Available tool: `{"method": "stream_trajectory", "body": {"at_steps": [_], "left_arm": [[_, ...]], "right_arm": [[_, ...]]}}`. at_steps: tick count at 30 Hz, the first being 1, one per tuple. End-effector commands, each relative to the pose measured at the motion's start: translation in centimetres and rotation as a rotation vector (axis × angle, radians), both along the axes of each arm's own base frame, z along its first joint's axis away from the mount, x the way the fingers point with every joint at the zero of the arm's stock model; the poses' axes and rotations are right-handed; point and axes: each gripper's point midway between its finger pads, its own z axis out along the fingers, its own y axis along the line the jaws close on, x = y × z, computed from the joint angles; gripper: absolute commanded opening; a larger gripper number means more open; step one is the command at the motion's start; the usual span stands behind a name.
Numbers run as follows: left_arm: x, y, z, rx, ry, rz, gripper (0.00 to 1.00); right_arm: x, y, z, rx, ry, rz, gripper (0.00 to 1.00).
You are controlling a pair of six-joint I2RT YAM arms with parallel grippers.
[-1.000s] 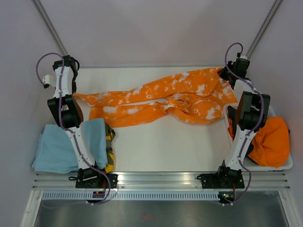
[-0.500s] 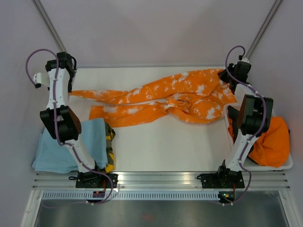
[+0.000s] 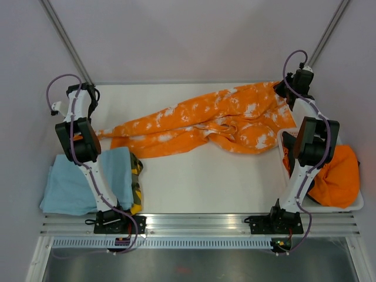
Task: Fold and stack the trousers
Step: Flatten the trousers out
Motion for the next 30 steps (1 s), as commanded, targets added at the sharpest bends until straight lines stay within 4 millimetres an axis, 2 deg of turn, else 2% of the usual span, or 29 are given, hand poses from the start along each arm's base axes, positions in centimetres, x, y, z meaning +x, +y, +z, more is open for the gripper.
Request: {"method": "stream_trajectory", "body": {"at_steps": [1,3,6,7,8,9,10,11,12,13,14,15,16,18,19,20,21,22,23,24,25,26,27,28,30], "left_arm": [[-2.5,0.3,1.3,-0.002,0.215,-0.057,0.02],[-2.2,0.5,1.1,0.016,0.221,-0.058,0.02],[-1.9,0.7,1.0,0.032,0.218,-0.053,0.02],[-1.9,0.6,1.0,0.032,0.214,-0.048,0.02],[-1.8,0.5,1.0,0.024,0.199,-0.044,0.02],[-1.8,0.4,1.0,0.017,0.195,-0.042,0.02],[-1.8,0.2,1.0,0.013,0.186,-0.038,0.02],[-1.7,-0.1,1.3,0.008,0.172,-0.04,0.02],[-1.6,-0.3,1.4,0.008,0.166,-0.043,0.02],[-1.6,-0.3,1.6,0.009,0.162,-0.045,0.02],[-1.5,-0.4,1.8,0.014,0.156,-0.049,0.02],[-1.4,-0.4,2.2,0.018,0.144,-0.05,0.02],[-1.4,-0.3,2.4,0.02,0.137,-0.05,0.02],[-1.3,-0.4,3.2,0.024,0.118,-0.055,0.02],[-1.2,-0.4,3.4,0.025,0.108,-0.056,0.02],[-1.1,-0.5,3.6,0.023,0.097,-0.058,0.02],[-1.2,-0.5,3.9,0.019,0.092,-0.068,0.02],[-1.1,-0.6,4.1,0.02,0.081,-0.072,0.02],[-1.1,-0.6,4.2,0.018,0.078,-0.074,0.02],[-1.1,-0.8,4.6,0.021,0.073,-0.085,0.02],[-0.9,-0.9,4.7,0.024,0.064,-0.092,0.02],[-1.0,-0.9,4.8,0.023,0.064,-0.096,0.02],[-1.1,-1.0,5.0,0.024,0.059,-0.097,0.02],[-1.0,-1.0,5.5,0.03,0.041,-0.099,0.02],[-1.1,-1.0,5.7,0.031,0.034,-0.106,0.02]], "right_arm": [[1.6,0.1,3.1,-0.041,-0.063,0.078,0.1],[1.7,0.7,3.9,-0.042,-0.086,0.112,0.18],[1.3,1.7,5.2,-0.051,-0.101,0.172,0.44],[1.1,2.5,5.7,-0.048,-0.106,0.211,0.59],[0.7,3.2,7.0,-0.067,-0.127,0.243,0.66],[0.4,3.8,7.7,-0.078,-0.142,0.275,0.7],[0.0,5.7,8.6,-0.085,-0.161,0.338,0.75],[-0.6,6.9,10.6,-0.135,-0.203,0.383,0.77],[-1.3,8.2,10.9,-0.154,-0.199,0.423,0.77],[-1.9,11.2,11.3,-0.179,-0.206,0.493,0.79],[-2.6,12.9,13.0,-0.252,-0.248,0.551,0.79],[-3.1,14.7,13.5,-0.283,-0.265,0.595,0.79],[-4.0,19.2,14.0,-0.298,-0.286,0.692,0.79],[-5.0,23.4,14.4,-0.336,-0.316,0.794,0.79],[-5.7,27.1,14.5,-0.34,-0.335,0.853,0.79],[-5.5,29.1,13.0,-0.335,-0.311,0.88,0.8],[-5.6,30.6,12.2,-0.342,-0.301,0.906,0.81],[-6.1,33.5,11.9,-0.345,-0.279,0.937,0.82],[-5.4,35.0,8.8,-0.347,-0.217,0.948,0.83],[-5.1,36.7,8.7,-0.377,-0.204,0.925,0.89],[-4.3,37.6,4.9,-0.386,-0.128,0.92,0.9],[-3.9,38.4,3.6,-0.398,-0.092,0.903,0.91],[-3.4,39.0,4.1,-0.4,-0.054,0.825,0.93],[-2.8,39.4,0.5,-0.385,0.031,0.791,0.94],[-2.7,40.2,-0.9,-0.305,0.097,0.724,0.94]]}}
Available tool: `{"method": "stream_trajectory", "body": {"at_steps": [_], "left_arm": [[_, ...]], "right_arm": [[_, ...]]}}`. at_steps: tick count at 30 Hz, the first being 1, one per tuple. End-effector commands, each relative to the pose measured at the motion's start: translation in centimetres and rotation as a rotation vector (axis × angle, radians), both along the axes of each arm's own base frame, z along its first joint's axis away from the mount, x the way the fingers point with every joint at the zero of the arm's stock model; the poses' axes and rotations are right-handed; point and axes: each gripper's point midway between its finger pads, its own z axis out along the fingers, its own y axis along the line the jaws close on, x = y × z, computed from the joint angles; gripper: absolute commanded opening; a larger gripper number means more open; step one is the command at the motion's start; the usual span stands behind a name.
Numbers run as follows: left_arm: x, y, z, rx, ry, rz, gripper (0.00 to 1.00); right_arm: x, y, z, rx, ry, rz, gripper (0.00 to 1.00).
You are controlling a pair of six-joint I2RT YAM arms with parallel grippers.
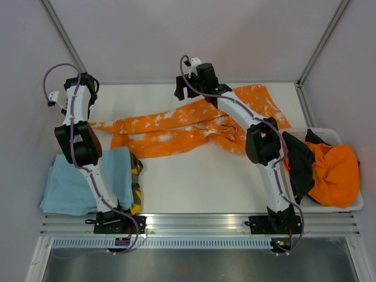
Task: Fold and stack the trousers
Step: Flatten the trousers out
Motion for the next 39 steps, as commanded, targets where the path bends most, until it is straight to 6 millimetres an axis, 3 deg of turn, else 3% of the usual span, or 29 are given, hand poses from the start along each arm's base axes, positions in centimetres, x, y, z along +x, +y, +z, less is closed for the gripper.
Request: {"method": "stream_trajectory", "body": {"at_steps": [1,3,7,12,15,21,27,34,36,37,39], "left_arm": [[-2.7,-0.5,2.9,0.007,0.057,-0.037,0.02],[-2.8,-0.5,3.0,0.001,0.05,-0.04,0.02],[-2.4,-1.0,3.2,-0.022,0.023,-0.051,0.02],[-2.5,-1.3,3.5,-0.03,0.016,-0.06,0.02],[-2.1,-1.5,3.7,-0.024,0.027,-0.101,0.02],[0.2,-1.5,6.8,0.204,0.199,-0.332,0.02],[-0.1,-1.5,8.0,0.251,0.293,-0.417,0.02],[4.3,-2.4,9.6,0.264,0.293,-0.747,0.02],[5.1,-2.3,8.6,0.25,0.361,-0.796,0.02],[5.5,-2.2,9.0,0.256,0.401,-0.835,0.02],[6.2,-2.2,6.7,0.211,0.516,-0.904,0.02]], "right_arm": [[0.9,-2.3,-7.3,0.039,0.294,-0.3,0.95],[0.1,-2.0,-10.0,0.113,0.393,-0.36,0.95],[-1.0,-1.3,-12.6,0.152,0.482,-0.449,0.94],[-0.3,-2.3,-14.7,0.084,0.449,-0.497,0.94],[0.3,-3.0,-17.2,0.023,0.444,-0.521,0.94],[2.1,-4.3,-20.6,-0.001,0.44,-0.579,0.94],[5.4,-7.5,-20.9,0.095,0.415,-0.671,0.94],[8.8,-11.2,-21.0,0.278,0.445,-0.747,0.92],[9.6,-12.1,-21.1,0.296,0.435,-0.757,0.9],[9.7,-12.1,-21.1,0.299,0.434,-0.756,0.9],[10.2,-12.5,-21.3,0.304,0.433,-0.76,0.9]]}}
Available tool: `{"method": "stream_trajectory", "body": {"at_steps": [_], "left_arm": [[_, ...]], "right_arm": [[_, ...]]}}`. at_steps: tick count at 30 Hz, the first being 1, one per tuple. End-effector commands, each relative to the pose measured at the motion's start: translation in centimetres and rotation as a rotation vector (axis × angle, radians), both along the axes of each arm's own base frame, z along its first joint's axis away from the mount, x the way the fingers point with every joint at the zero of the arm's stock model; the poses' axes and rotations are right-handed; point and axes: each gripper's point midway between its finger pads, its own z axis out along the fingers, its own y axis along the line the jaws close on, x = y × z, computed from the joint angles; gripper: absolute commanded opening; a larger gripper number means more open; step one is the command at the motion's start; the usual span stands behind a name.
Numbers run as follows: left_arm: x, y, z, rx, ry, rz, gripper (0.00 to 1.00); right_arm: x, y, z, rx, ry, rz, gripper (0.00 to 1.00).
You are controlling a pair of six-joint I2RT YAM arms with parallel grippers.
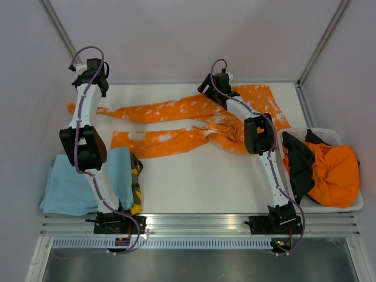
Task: Fold and stack the trousers
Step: Flatten the trousers out
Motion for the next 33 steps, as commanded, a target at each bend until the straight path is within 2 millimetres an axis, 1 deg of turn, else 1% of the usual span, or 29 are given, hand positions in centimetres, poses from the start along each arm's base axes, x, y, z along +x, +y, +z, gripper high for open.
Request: {"method": "stream_trajectory", "body": {"at_steps": [1,2,3,5,6,7,8,9,10,11,13,14,15,16,18,20,21,23,24,25,26,27,28,29,30,31,32,33], "left_arm": [[2.0,1.1,1.0,0.067,0.16,-0.145,0.02],[2.1,1.2,0.4,0.07,0.198,-0.145,0.02],[2.1,1.4,-1.2,0.066,0.262,-0.147,0.02],[2.6,1.4,-1.8,0.067,0.279,-0.152,0.02],[2.7,1.4,-2.5,0.059,0.278,-0.144,0.02],[2.9,1.4,-2.8,0.05,0.271,-0.14,0.02],[3.1,1.3,-3.0,0.035,0.257,-0.142,0.02],[3.4,1.2,-3.4,0.022,0.234,-0.135,0.02],[3.5,1.1,-3.5,0.012,0.217,-0.129,0.02],[3.7,1.0,-3.5,0.004,0.196,-0.123,0.02],[4.3,0.7,-3.5,-0.024,0.14,-0.114,0.02],[4.7,0.3,-3.6,-0.045,0.117,-0.125,0.02],[5.1,0.1,-3.6,-0.059,0.087,-0.119,0.02],[5.4,0.0,-3.4,-0.069,0.061,-0.119,0.02],[6.0,-0.5,-3.4,-0.1,0.019,-0.119,0.02],[6.3,-0.8,-3.2,-0.119,-0.008,-0.124,0.02],[6.4,-0.8,-3.0,-0.124,-0.022,-0.12,0.02],[6.2,-1.0,-1.9,-0.13,-0.047,-0.127,0.02],[6.1,-1.1,-1.4,-0.134,-0.06,-0.129,0.02],[5.8,-1.1,-0.9,-0.135,-0.067,-0.124,0.02],[5.4,-1.1,0.5,-0.136,-0.099,-0.118,0.02],[5.0,-1.1,0.9,-0.147,-0.125,-0.098,0.02],[4.5,-1.0,1.6,-0.148,-0.15,-0.079,0.02],[3.5,-1.0,2.8,-0.156,-0.198,-0.045,0.02],[2.9,-0.9,3.4,-0.162,-0.225,-0.028,0.02],[2.3,-0.6,4.0,-0.171,-0.253,-0.007,0.02],[1.4,-0.8,5.0,-0.185,-0.297,0.016,0.02],[0.7,-0.7,5.4,-0.189,-0.313,0.031,0.02]], "right_arm": [[-0.4,-2.6,-6.0,-0.04,0.117,-0.058,0.9],[-0.4,-2.5,-6.4,-0.037,0.118,-0.053,0.9],[-0.5,-2.4,-6.7,-0.033,0.124,-0.047,0.89],[-0.6,-2.2,-7.4,-0.026,0.136,-0.04,0.86],[-0.6,-2.3,-7.8,-0.032,0.139,-0.04,0.84],[-0.6,-2.2,-7.9,-0.026,0.144,-0.039,0.79],[-0.5,-2.4,-8.2,-0.022,0.152,-0.041,0.77],[-0.4,-2.5,-8.3,-0.016,0.155,-0.044,0.72],[-0.1,-2.6,-7.9,-0.014,0.149,-0.049,0.63],[0.0,-2.9,-8.3,-0.016,0.155,-0.056,0.56],[0.2,-2.9,-8.2,-0.009,0.152,-0.059,0.42],[0.2,-3.0,-8.5,-0.005,0.158,-0.058,0.38],[0.2,-3.0,-8.6,-0.001,0.161,-0.055,0.31],[0.2,-3.0,-8.7,0.011,0.165,-0.052,0.14],[0.1,-2.8,-8.8,0.03,0.169,-0.035,0.01],[0.4,-2.9,-8.5,0.041,0.156,-0.022,0.0],[0.4,-2.5,-8.1,0.056,0.149,0.002,0.0],[0.9,-2.4,-5.6,0.085,0.098,0.022,0.0],[0.7,-2.0,-5.1,0.103,0.075,0.05,0.0],[1.0,-1.7,-1.6,0.118,0.014,0.065,0.0],[0.9,-1.6,-0.1,0.126,-0.012,0.077,0.0],[0.5,-1.3,0.8,0.146,-0.052,0.102,0.0],[0.4,-1.2,5.1,0.164,-0.119,0.11,0.0],[0.0,-1.2,6.6,0.181,-0.144,0.113,0.0],[-0.8,-1.3,7.0,0.196,-0.158,0.121,0.0],[-1.4,-1.5,11.3,0.218,-0.223,0.123,0.0],[-1.9,-1.5,12.7,0.239,-0.242,0.119,0.0],[-2.9,-1.9,12.6,0.246,-0.245,0.112,0.0]]}}
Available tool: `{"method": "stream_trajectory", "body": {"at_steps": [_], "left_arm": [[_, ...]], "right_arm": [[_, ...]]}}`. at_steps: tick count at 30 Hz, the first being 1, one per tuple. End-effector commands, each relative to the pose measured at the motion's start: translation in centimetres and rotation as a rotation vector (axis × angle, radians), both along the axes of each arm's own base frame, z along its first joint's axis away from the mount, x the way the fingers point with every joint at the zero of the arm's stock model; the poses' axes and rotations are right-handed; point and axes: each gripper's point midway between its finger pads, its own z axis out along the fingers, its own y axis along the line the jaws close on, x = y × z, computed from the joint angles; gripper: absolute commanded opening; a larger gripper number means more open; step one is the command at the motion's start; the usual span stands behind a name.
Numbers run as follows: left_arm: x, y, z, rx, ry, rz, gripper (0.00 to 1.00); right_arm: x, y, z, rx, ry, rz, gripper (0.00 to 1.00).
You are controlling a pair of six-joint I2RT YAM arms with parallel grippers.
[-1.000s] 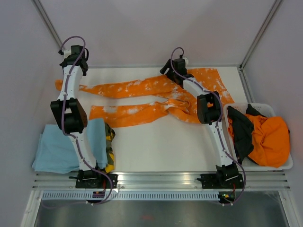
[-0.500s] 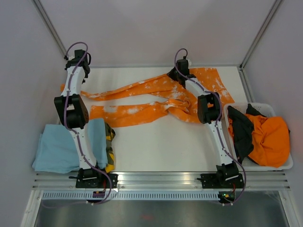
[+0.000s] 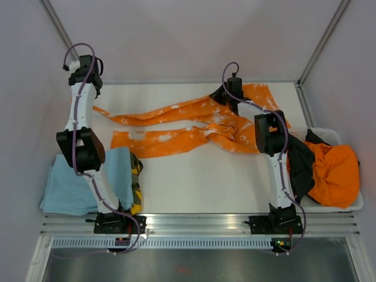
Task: Fold and stack the trousers
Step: Flatten the trousers out
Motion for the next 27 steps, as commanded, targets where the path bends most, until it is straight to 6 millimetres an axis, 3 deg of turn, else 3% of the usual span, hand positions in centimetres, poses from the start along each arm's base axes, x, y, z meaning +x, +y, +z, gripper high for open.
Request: {"method": "stream_trajectory", "body": {"at_steps": [1,2,3,4,6,8,11,14,16,17,18,19,20,22,23,24,25,26,27], "left_arm": [[-2.9,0.4,6.6,-0.048,-0.234,0.115,0.02],[-3.4,0.2,6.2,-0.057,-0.216,0.101,0.02],[-3.8,-0.1,6.7,-0.062,-0.21,0.073,0.02],[-4.3,-0.3,6.4,-0.068,-0.184,0.056,0.02],[-6.5,-0.5,5.3,-0.059,-0.086,0.04,0.02],[-8.2,-0.5,3.9,-0.034,0.023,-0.011,0.02],[-10.7,0.0,3.9,0.02,0.11,-0.022,0.02],[-11.5,-0.7,3.6,-0.014,0.158,-0.066,0.02],[-10.8,-1.2,2.5,-0.055,0.182,-0.088,0.02],[-10.4,-1.3,2.0,-0.068,0.2,-0.095,0.02],[-10.1,-1.3,1.5,-0.078,0.221,-0.096,0.02],[-9.8,-1.1,2.1,-0.077,0.228,-0.079,0.02],[-8.9,-0.9,0.2,-0.087,0.284,-0.072,0.02],[-7.3,-1.0,0.1,-0.109,0.28,-0.077,0.02],[-6.4,-1.0,-2.0,-0.129,0.322,-0.078,0.02],[-5.7,-0.9,-2.5,-0.139,0.327,-0.081,0.02],[-4.7,-0.6,-2.0,-0.135,0.293,-0.069,0.02],[-4.3,-0.4,-2.6,-0.142,0.306,-0.063,0.02],[-3.3,0.2,-3.6,-0.141,0.307,-0.045,0.02]], "right_arm": [[-1.3,0.7,16.1,0.126,-0.308,0.031,0.0],[-2.0,0.5,17.1,0.129,-0.318,0.025,0.0],[-2.9,0.0,16.4,0.119,-0.296,0.01,0.0],[-3.9,-0.4,19.1,0.127,-0.331,0.003,0.0],[-5.7,-1.3,19.8,0.101,-0.331,-0.007,0.0],[-6.7,-2.0,19.6,0.069,-0.317,-0.026,0.0],[-8.7,-3.2,19.0,0.019,-0.294,-0.04,0.0],[-9.8,-3.9,19.0,-0.014,-0.311,-0.047,0.0],[-9.3,-4.3,18.6,-0.05,-0.304,-0.061,0.0],[-8.5,-4.4,19.5,-0.067,-0.31,-0.076,0.0],[-7.5,-4.3,17.4,-0.091,-0.267,-0.07,0.0],[-6.7,-4.1,16.8,-0.121,-0.254,-0.058,0.0],[-6.0,-3.7,16.3,-0.128,-0.244,-0.039,0.0],[-3.4,-2.5,14.1,-0.13,-0.204,0.001,0.0],[-1.6,-1.8,12.6,-0.131,-0.18,0.016,0.0],[-0.9,-1.6,11.7,-0.131,-0.159,0.024,0.0],[-0.2,-1.1,10.9,-0.121,-0.149,0.04,0.0],[1.3,-0.8,12.8,-0.105,-0.191,0.044,0.0],[2.2,-0.5,9.5,-0.107,-0.154,0.058,0.0]]}}
